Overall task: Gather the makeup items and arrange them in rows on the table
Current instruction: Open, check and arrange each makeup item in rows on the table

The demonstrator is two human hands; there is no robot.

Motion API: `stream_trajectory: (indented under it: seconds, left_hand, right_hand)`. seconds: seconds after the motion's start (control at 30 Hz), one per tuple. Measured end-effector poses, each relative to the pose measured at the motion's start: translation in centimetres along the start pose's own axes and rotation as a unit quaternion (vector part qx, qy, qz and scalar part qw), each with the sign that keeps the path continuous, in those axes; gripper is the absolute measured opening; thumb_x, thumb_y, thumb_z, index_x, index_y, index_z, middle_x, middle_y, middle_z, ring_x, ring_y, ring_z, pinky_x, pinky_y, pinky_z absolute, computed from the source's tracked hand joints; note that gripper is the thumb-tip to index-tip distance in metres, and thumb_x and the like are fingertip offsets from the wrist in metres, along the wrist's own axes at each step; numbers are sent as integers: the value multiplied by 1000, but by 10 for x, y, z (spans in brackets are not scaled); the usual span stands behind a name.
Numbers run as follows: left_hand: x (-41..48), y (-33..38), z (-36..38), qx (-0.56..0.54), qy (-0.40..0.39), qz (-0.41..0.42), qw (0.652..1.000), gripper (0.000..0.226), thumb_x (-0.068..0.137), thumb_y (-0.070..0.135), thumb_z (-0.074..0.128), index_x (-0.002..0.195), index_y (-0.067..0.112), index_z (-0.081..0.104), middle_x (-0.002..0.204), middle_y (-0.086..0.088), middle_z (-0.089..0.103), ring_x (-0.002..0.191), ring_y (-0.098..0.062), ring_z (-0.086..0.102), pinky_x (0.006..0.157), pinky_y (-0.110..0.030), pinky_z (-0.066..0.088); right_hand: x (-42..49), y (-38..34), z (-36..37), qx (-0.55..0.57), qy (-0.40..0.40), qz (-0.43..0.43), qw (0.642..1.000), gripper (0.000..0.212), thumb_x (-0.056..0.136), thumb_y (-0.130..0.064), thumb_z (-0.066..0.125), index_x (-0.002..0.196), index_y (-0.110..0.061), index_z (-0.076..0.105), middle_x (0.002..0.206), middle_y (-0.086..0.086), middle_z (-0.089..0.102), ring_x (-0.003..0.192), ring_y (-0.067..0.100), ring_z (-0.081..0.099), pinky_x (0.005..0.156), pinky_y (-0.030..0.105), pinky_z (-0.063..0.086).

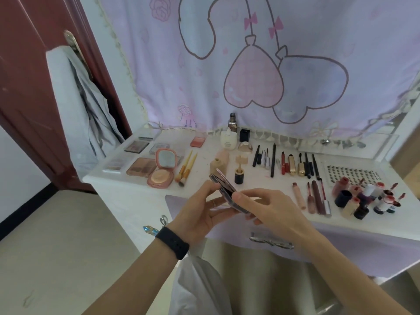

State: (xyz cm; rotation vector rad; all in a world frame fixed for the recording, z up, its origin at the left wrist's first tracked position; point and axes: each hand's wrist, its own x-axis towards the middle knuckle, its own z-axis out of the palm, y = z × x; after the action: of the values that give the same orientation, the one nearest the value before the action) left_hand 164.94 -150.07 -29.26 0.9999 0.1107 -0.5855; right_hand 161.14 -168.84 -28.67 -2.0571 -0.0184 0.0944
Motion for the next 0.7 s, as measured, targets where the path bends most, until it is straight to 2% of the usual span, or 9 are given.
stream_trajectory:
  seconds: [0.07, 0.13, 0.2, 0.27, 0.33, 0.37, 0.43, 0.53, 0.7]
  left_hand:
    - [-4, 4, -6, -3, -1, 2, 1000, 61, 81, 25, 68, 130, -8, 56, 131, -31, 59, 109, -43, 66, 90, -40, 57]
    - [-6, 9, -13, -4, -5, 13, 1000, 54, 83, 25, 67, 126, -6, 61, 131, -30, 58, 111, -43, 65, 88, -38, 58]
    - [-8, 14, -21, -9, 5, 28, 1000, 44, 86, 23, 65, 122, -2, 65, 132, -30, 57, 110, -41, 65, 84, -36, 59]
    - [-8, 19, -30, -32, 23, 41, 998, 51, 87, 20, 64, 132, -5, 57, 139, -32, 50, 115, -44, 61, 87, -39, 60]
    - [-10, 23, -38, -60, 33, 52, 996, 63, 84, 18, 65, 140, -3, 47, 141, -32, 47, 125, -48, 52, 90, -42, 58]
    - [-12, 24, -41, -68, 33, 59, 995, 63, 83, 17, 65, 140, -1, 47, 140, -31, 49, 127, -48, 51, 89, -42, 58]
    - [-14, 28, -49, -61, 36, 67, 995, 58, 84, 14, 63, 140, 3, 51, 138, -29, 53, 119, -43, 57, 85, -39, 60]
    - [-18, 31, -61, -36, 41, 64, 996, 54, 82, 11, 63, 135, 3, 57, 130, -23, 63, 101, -32, 68, 76, -33, 62]
    - [-19, 49, -60, 45, 55, 92, 993, 28, 91, 6, 56, 116, 11, 68, 119, -12, 68, 84, -31, 71, 70, -33, 60]
  right_hand:
    - [2, -5, 7, 4, 5, -4, 1000, 67, 62, -95, 52, 99, -44, 74, 82, -21, 76, 76, -1, 72, 81, 34, 60]
    - [4, -11, 14, 6, 11, -6, 1000, 64, 64, -94, 49, 93, -43, 75, 78, -21, 75, 72, -2, 71, 78, 30, 57]
    - [9, -15, 21, 24, 12, 1, 1000, 74, 70, -92, 44, 93, -31, 78, 76, -15, 76, 69, 1, 71, 78, 30, 56]
    - [17, -20, 25, 65, 7, 28, 997, 80, 76, -88, 47, 91, -16, 78, 73, -7, 77, 64, 3, 71, 73, 27, 55]
    - [23, -24, 30, 158, -17, 55, 986, 61, 86, -73, 56, 87, -18, 82, 79, 0, 79, 67, 6, 73, 65, 18, 54]
    - [25, -26, 33, 214, -28, 64, 974, 52, 90, -64, 59, 89, -18, 82, 85, 4, 79, 76, 12, 76, 68, 19, 55]
    - [29, -27, 39, 288, -30, 81, 954, 45, 93, -54, 61, 98, -13, 79, 96, 8, 79, 90, 23, 76, 78, 27, 58]
    - [31, -28, 47, 325, -33, 83, 941, 40, 96, -49, 59, 106, -13, 74, 100, 8, 79, 94, 25, 76, 78, 30, 62]
    - [33, -33, 55, 357, -30, 93, 929, 32, 99, -41, 59, 108, -14, 73, 101, 9, 79, 101, 30, 73, 91, 37, 59]
